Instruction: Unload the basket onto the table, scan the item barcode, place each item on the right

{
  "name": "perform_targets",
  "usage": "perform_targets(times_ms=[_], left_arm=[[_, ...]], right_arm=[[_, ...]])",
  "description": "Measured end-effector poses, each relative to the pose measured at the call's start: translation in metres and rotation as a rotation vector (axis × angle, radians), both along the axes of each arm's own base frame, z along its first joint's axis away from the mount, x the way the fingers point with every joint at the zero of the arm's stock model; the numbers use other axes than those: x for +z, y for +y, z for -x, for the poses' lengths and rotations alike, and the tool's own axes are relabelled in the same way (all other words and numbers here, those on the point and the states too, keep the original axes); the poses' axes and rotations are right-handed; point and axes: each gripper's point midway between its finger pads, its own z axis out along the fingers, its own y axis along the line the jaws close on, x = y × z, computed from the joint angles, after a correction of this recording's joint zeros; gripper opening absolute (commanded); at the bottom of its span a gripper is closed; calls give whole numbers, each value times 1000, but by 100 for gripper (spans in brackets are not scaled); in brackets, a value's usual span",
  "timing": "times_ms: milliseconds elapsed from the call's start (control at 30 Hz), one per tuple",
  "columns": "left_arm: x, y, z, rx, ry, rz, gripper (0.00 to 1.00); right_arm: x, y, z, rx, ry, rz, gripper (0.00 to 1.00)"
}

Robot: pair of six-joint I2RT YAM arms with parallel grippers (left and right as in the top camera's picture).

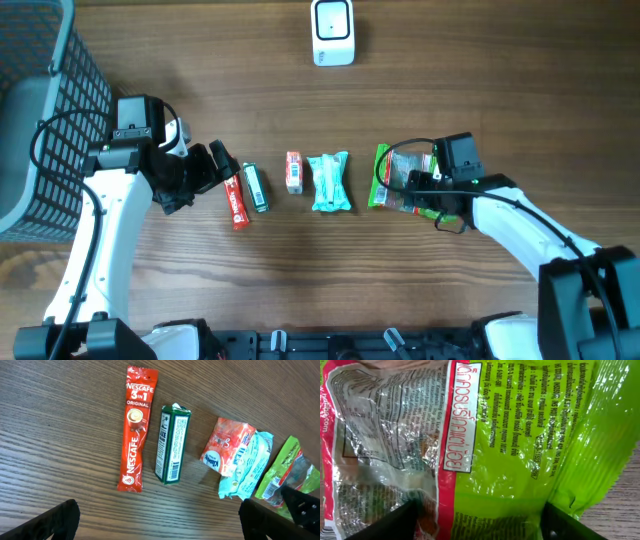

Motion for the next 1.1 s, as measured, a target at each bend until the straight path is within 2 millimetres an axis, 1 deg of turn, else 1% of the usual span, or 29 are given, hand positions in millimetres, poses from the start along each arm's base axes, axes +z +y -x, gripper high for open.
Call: perform_targets(times_ms=[33, 100, 133, 167, 200, 333, 400, 467, 500, 533, 567, 633, 667, 700, 767, 800, 900, 933, 967, 1033, 1067, 1100], left_arm=[[0, 0, 0, 0, 0, 0, 100], [0, 0, 0, 0, 0, 0, 100], [0, 0, 0, 0, 0, 0, 100], [0, 0, 0, 0, 0, 0, 100], [0, 0, 0, 0, 0, 0, 100], [0, 0, 0, 0, 0, 0, 100], [0, 0, 0, 0, 0, 0, 100], [0, 0, 0, 0, 0, 0, 100], [0, 0, 0, 0, 0, 0, 100], [0, 0, 0, 0, 0, 0, 100], [0, 0, 0, 0, 0, 0, 100], [0, 0, 0, 0, 0, 0, 100], [0, 0, 0, 0, 0, 0, 100], [0, 0, 0, 0, 0, 0, 100], [0, 0, 0, 0, 0, 0, 100], [0, 0, 0, 0, 0, 0, 100], [0, 0, 0, 0, 0, 0, 100], [0, 0, 0, 0, 0, 0, 100], [0, 0, 0, 0, 0, 0, 100], [0, 0, 0, 0, 2, 0, 100], [0, 0, 0, 0, 0, 0, 100], [0, 0, 0, 0, 0, 0, 100]], right_arm=[[0, 1, -1, 2, -2, -5, 63], [1, 4, -1, 5, 4, -21, 52], [1, 6, -1, 17, 11, -34, 24], [2, 8, -1, 30, 18, -46, 6], [4, 10, 1, 49, 30, -63, 4], [15, 15, 5, 130, 39, -128, 4], [28, 16, 3, 171, -1, -157, 4], [66, 18, -7, 214, -143, -180, 4], [76, 19, -9, 222, -179, -182, 4], [95, 21, -10, 251, -246, -186, 4], [108, 23, -11, 276, -295, -188, 4], [141, 26, -12, 328, -421, -185, 4], [150, 27, -13, 347, -462, -181, 4], [168, 28, -14, 383, -537, -163, 4], [189, 29, -19, 411, -624, -145, 4], [198, 30, -23, 419, -651, -137, 4], [239, 32, -38, 444, -738, -114, 4], [261, 33, -48, 462, -767, -95, 4], [274, 33, -54, 467, -785, -83, 4], [294, 34, -59, 499, -773, -8, 4], [313, 41, -65, 541, -795, 61, 4], [326, 47, -69, 572, -818, 109, 4]])
